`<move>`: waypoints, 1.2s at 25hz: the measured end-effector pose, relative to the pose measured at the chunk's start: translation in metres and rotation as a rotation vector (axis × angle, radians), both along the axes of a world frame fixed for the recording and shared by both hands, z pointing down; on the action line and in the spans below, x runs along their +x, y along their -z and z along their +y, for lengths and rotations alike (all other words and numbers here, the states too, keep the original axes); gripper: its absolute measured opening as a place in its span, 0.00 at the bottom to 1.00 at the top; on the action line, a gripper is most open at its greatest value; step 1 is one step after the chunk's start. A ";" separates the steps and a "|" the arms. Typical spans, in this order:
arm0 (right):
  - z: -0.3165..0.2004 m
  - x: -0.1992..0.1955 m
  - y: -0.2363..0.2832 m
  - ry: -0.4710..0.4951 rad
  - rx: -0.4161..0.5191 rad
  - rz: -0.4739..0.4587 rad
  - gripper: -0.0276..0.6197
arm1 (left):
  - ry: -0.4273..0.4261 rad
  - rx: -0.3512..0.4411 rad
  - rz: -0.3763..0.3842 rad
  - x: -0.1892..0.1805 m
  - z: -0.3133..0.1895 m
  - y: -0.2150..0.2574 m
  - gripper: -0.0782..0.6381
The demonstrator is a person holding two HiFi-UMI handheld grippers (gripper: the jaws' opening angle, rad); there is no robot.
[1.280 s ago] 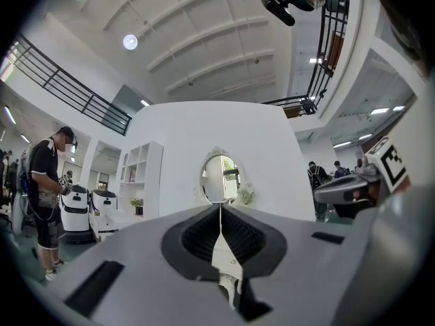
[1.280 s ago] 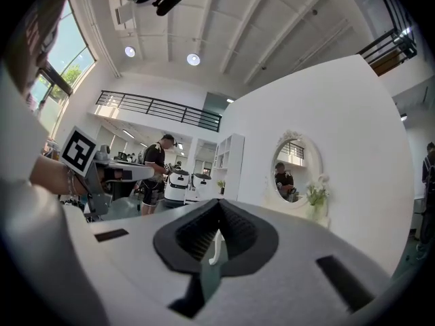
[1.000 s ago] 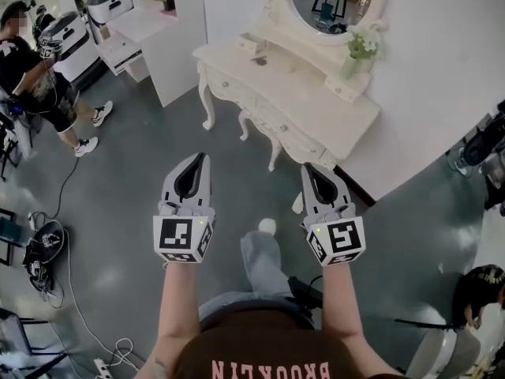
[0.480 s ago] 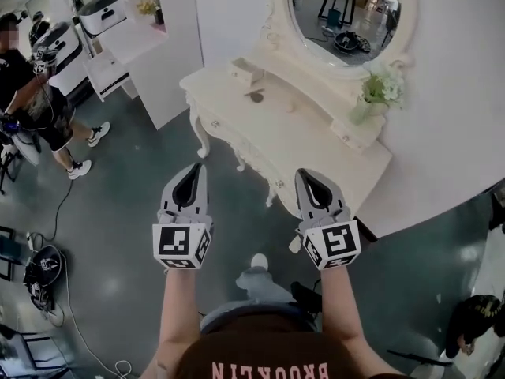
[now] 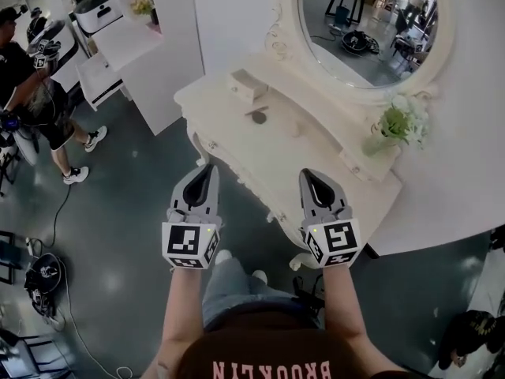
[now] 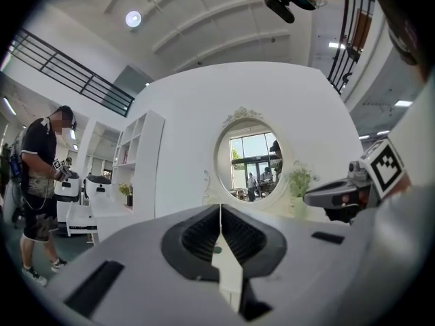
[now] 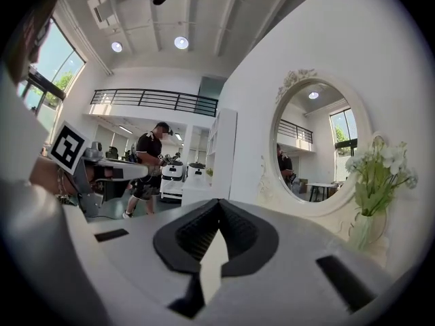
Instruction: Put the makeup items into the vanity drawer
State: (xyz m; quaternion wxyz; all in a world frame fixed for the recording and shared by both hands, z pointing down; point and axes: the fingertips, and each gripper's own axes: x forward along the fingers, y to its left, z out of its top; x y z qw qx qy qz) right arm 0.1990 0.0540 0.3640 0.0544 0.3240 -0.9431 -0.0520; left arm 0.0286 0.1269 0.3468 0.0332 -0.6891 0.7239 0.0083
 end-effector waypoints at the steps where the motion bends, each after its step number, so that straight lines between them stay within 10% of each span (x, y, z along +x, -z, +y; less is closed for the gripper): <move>1: -0.009 -0.005 -0.002 -0.007 -0.003 0.005 0.04 | -0.003 -0.003 0.002 -0.006 -0.009 -0.001 0.12; 23: -0.213 -0.110 -0.054 -0.402 -0.162 0.062 0.04 | -0.303 -0.116 0.037 -0.156 -0.272 -0.036 0.12; 30: -0.241 -0.106 -0.095 -0.489 -0.272 0.154 0.33 | -0.368 -0.159 0.079 -0.162 -0.313 -0.057 0.12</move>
